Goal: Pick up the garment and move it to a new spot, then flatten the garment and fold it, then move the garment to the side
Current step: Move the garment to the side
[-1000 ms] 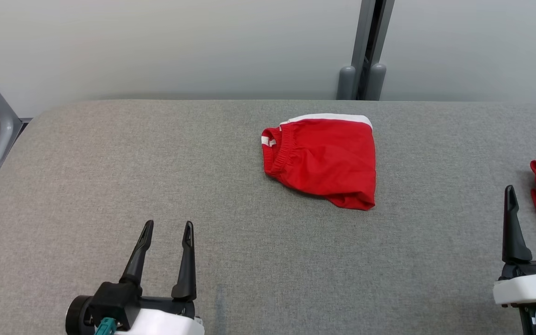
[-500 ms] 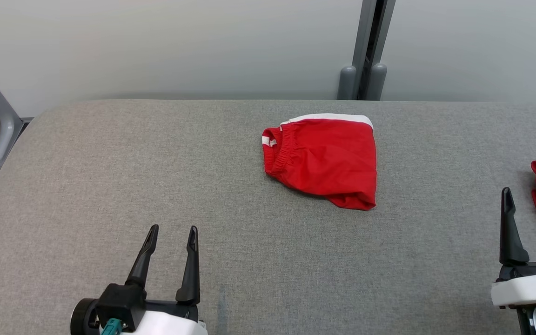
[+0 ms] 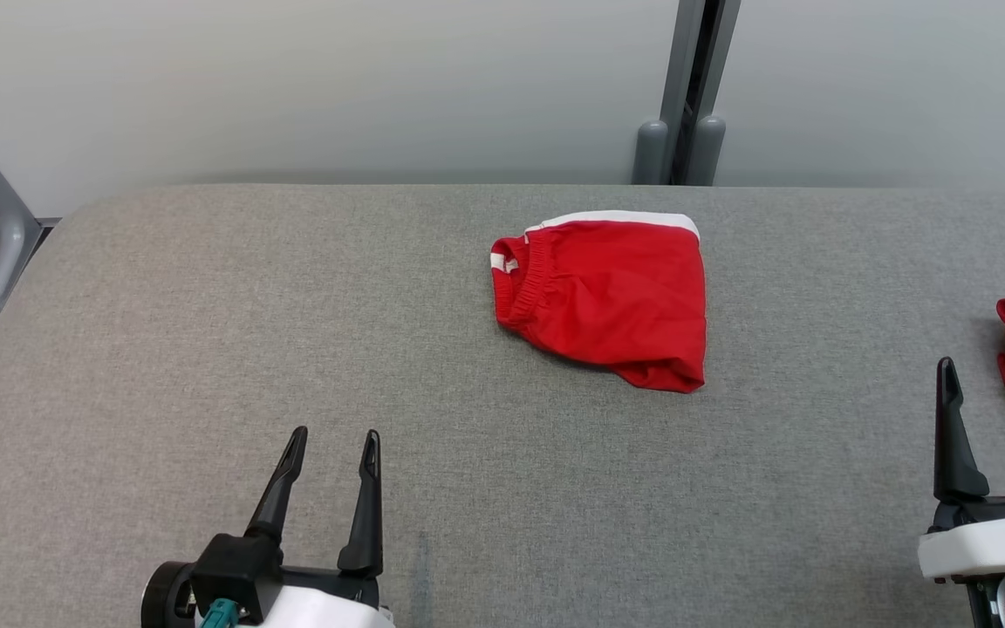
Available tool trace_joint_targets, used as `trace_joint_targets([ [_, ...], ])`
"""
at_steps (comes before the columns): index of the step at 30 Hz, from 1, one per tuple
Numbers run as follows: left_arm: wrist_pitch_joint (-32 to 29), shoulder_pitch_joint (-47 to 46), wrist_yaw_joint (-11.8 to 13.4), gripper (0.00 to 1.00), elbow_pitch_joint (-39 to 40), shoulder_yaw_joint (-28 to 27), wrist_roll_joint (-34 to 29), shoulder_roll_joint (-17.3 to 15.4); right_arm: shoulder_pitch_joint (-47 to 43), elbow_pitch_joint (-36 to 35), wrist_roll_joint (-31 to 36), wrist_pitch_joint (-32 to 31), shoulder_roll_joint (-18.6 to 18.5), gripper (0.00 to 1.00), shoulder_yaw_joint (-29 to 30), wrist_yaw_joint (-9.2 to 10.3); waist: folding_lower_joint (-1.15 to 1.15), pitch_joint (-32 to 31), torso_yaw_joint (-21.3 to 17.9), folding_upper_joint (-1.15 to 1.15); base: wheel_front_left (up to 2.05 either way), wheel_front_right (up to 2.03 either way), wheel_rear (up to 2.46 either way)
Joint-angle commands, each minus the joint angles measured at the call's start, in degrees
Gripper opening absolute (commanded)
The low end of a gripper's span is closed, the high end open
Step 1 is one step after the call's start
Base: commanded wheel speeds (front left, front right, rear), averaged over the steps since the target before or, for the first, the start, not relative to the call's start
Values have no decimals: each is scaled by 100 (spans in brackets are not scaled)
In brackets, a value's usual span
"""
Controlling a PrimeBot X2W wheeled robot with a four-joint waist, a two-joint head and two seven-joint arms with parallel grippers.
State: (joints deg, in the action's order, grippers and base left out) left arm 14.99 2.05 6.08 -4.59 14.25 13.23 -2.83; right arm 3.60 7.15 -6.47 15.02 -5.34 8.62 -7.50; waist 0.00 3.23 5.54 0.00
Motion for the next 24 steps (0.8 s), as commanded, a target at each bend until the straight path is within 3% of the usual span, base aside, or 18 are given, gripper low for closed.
trace_joint_targets([
  [1, 22, -6, -7, 100, -9, 7, 20, -20, -43, 23, -12, 20, -32, 100, 7, 1, 0, 10, 7, 0, 0, 0, 0],
  [5, 22, -76, -17, 100, 20, 40, 23, -19, 114, 209, -404, 15, 5, 100, -48, 0, 0, 122, 55, 0, 0, 0, 0],
  [9, 23, -223, -5, 100, 60, 98, 33, -21, 452, 686, -1258, -48, -311, 100, -524, 0, 0, 374, 157, 0, 0, 0, 0],
  [16, 22, -544, 48, 100, 119, 310, 46, -17, 1496, 1190, -3584, -1494, -1273, 100, -1515, 0, 0, 994, 426, 0, 0, 0, 0],
  [24, 23, -863, 150, 100, 155, 542, 157, -20, 2416, 1659, -5769, -3247, -1884, 100, -1811, 0, 0, 1543, 818, 0, 0, 0, 0],
])
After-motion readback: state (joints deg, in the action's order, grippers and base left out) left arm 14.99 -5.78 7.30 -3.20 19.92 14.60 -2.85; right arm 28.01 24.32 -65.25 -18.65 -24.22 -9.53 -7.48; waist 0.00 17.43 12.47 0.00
